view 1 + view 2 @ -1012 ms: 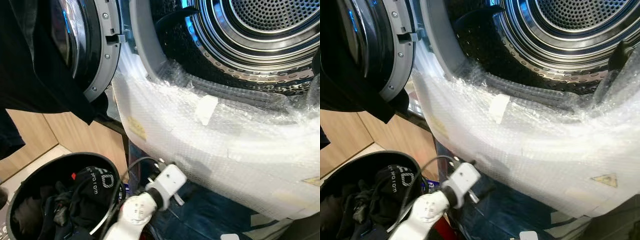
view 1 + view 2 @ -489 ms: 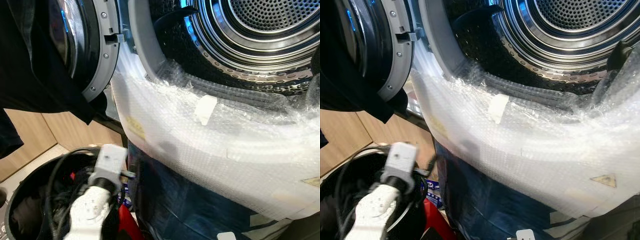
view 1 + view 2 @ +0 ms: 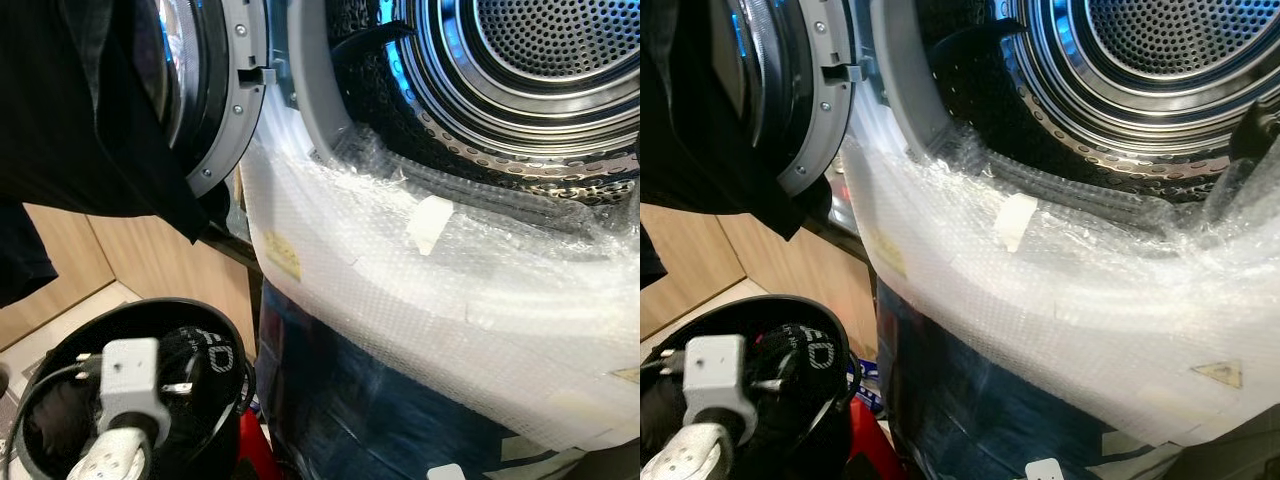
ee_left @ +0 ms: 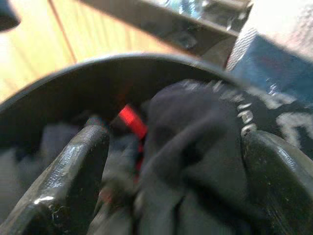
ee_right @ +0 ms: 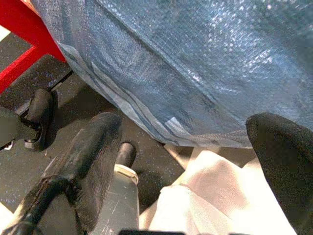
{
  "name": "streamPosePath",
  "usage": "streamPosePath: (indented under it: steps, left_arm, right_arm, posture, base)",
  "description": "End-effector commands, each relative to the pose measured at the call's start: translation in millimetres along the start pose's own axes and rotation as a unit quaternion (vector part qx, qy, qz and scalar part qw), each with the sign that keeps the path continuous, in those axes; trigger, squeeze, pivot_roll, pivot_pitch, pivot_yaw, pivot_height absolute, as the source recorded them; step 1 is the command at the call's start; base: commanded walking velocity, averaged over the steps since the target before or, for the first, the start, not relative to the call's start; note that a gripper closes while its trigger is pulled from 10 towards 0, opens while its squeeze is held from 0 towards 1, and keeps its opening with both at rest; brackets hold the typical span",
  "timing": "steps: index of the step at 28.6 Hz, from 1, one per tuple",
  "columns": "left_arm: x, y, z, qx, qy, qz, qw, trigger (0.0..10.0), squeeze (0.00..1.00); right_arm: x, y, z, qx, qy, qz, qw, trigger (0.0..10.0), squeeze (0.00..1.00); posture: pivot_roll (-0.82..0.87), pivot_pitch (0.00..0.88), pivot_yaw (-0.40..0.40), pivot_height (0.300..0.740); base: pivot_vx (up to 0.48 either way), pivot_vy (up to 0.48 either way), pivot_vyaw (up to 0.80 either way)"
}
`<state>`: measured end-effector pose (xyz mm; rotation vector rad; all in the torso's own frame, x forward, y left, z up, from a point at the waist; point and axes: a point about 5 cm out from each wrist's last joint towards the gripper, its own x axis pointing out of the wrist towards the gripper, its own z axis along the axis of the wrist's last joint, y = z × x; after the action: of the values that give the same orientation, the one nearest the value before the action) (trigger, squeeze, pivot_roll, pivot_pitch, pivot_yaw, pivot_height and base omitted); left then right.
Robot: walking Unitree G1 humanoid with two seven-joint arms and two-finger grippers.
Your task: Clothes washing
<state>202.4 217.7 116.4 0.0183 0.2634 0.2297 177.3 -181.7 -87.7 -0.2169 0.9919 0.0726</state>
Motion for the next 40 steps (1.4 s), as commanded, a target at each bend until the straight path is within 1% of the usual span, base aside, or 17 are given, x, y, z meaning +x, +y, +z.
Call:
streamPosePath:
  steps: [1,2,4,6,9,10,12,13,15,16,18,20,26,31,36,37,40]
  left_arm:
    - [-2.2,10.8,0,-0.003,0.005,0.023,1.0,10.0,0.0]
    - [-2.4,14.0,1,-0.003,0.003,0.028,1.0,10.0,0.0]
    - [-3.2,15.5,3,0.001,0.004,0.026,1.0,10.0,0.0]
    - [-8.5,16.9,7,0.002,0.001,0.019,1.0,10.0,0.0]
    - [-17.6,18.7,1,0.019,0.009,0.015,1.0,10.0,0.0]
    - [-23.1,19.4,-4,0.016,0.019,0.015,1.0,10.0,0.0]
    - [-26.2,20.4,-8,0.018,0.03,0.012,0.999,10.0,0.0]
    - [-26.3,21.6,-10,0.021,0.034,0.015,0.999,10.0,0.0]
    - [-23.7,21.5,-10,0.012,0.035,0.016,0.999,10.0,0.0]
    - [-19.8,21.4,-10,0.01,0.037,0.019,0.999,10.0,0.0]
    - [-17.7,20.9,-12,0.002,0.04,0.025,0.999,10.0,0.0]
    - [-16.3,17.8,-11,-0.008,0.039,0.019,0.999,10.0,0.0]
    - [-10.0,14.0,-9,0.007,0.037,0.009,0.999,10.0,0.0]
    - [-8.7,7.4,-16,0.006,0.06,-0.009,0.998,10.0,0.0]
    - [-10.4,14.0,-21,0.017,0.075,0.014,0.997,10.0,0.0]
    - [-11.2,18.3,-22,0.014,0.08,0.03,0.996,10.0,0.0]
    - [-13.1,25.2,-24,0.019,0.088,0.052,0.995,10.0,0.0]
  right_arm:
    - [0.9,0.3,4,0.001,0.0,0.001,1.0,10.0,0.0]
    - [1.0,0.8,4,0.001,0.0,0.001,1.0,10.0,0.0]
    - [1.3,1.7,6,0.002,-0.001,0.002,1.0,10.0,0.0]
    - [1.8,2.5,10,0.001,-0.005,0.003,1.0,10.0,0.0]
    - [2.1,2.0,12,0.003,-0.008,0.002,1.0,10.0,0.0]
    - [1.9,2.0,11,-0.001,-0.007,0.004,1.0,10.0,0.0]
    - [1.7,1.8,9,-0.005,-0.005,0.005,1.0,10.0,0.0]
    - [1.5,1.2,8,-0.005,-0.003,0.005,1.0,10.0,0.0]
    - [1.2,1.3,6,-0.012,-0.001,0.007,1.0,10.0,0.0]
    - [1.1,1.9,5,-0.014,0.001,0.008,1.0,10.0,0.0]
    - [1.0,2.3,5,-0.007,0.0,0.008,1.0,10.0,0.0]
    - [1.1,2.3,5,-0.004,-0.002,0.006,1.0,10.0,0.0]
    - [1.4,2.6,8,-0.002,-0.005,0.006,1.0,10.0,0.0]
    - [1.6,2.3,10,-0.001,-0.008,0.008,1.0,10.0,0.0]
    - [1.7,1.6,10,-0.006,-0.009,0.008,1.0,10.0,0.0]
    - [1.8,1.4,11,-0.005,-0.01,0.008,1.0,10.0,0.0]
    - [1.9,2.2,12,-0.007,-0.011,0.01,1.0,10.0,0.0]
  posture:
    - [0.34,0.0,-0.042,0.74]
    - [0.35,0.0,-0.037,0.74]
    - [0.35,0.0,-0.037,0.74]
    - [0.35,0.0,-0.037,0.74]
    - [0.36,0.0,-0.043,0.74]
    - [0.37,0.0,-0.047,0.74]
    - [0.37,0.0,-0.049,0.74]
    - [0.38,0.0,-0.05,0.74]
    - [0.38,0.0,-0.049,0.74]
    - [0.38,0.0,-0.045,0.74]
    - [0.38,0.0,-0.045,0.74]
    - [0.36,0.0,-0.041,0.74]
    - [0.36,0.0,-0.041,0.74]
    - [0.35,0.0,-0.04,0.74]
    - [0.36,0.0,-0.038,0.74]
    - [0.36,0.0,-0.039,0.74]
    - [0.36,0.0,-0.038,0.74]
  base:
    - [0.0,0.0,0.0]
    - [0.0,0.0,0.0]
    - [0.0,0.0,0.0]
    - [0.0,0.0,0.0]
    - [0.0,0.0,0.0]
    - [0.0,0.0,0.0]
    - [0.0,0.0,0.0]
    - [0.0,0.0,0.0]
    - [0.0,0.0,0.0]
    - [0.0,0.0,0.0]
    - [0.0,0.0,0.0]
    - [0.0,0.0,0.0]
    - [0.0,0.0,0.0]
    - [0.0,0.0,0.0]
    - [0.0,0.0,0.0]
    - [0.0,0.0,0.0]
    - [0.0,0.0,0.0]
